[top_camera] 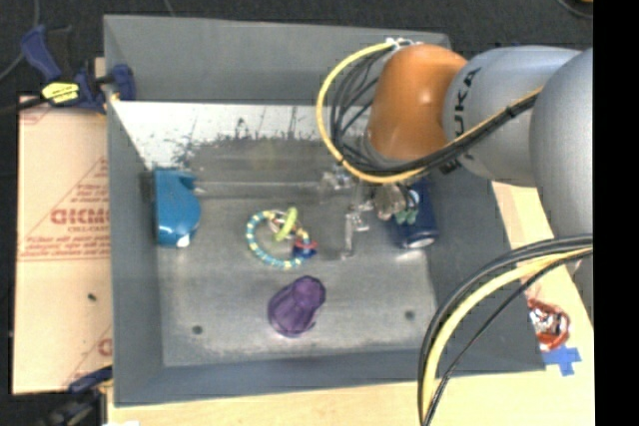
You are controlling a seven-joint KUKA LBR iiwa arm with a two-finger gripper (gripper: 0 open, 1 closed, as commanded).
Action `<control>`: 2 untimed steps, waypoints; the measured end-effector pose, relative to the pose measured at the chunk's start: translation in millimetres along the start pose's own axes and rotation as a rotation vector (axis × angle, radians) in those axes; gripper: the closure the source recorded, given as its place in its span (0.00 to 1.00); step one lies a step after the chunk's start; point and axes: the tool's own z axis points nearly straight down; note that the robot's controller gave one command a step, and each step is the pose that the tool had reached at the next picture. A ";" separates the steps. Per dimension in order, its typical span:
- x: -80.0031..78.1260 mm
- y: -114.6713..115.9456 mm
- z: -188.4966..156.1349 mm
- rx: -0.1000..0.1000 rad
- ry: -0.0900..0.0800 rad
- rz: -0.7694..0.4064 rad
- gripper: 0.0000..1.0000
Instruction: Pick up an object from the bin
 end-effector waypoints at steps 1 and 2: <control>14.8 3.5 19.7 0.001 -0.008 0.091 0.00; -11.4 62.4 18.1 0.001 -0.007 -0.066 0.00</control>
Offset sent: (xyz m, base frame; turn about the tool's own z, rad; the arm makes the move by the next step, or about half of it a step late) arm 0.0019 0.0708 -0.0196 -0.0837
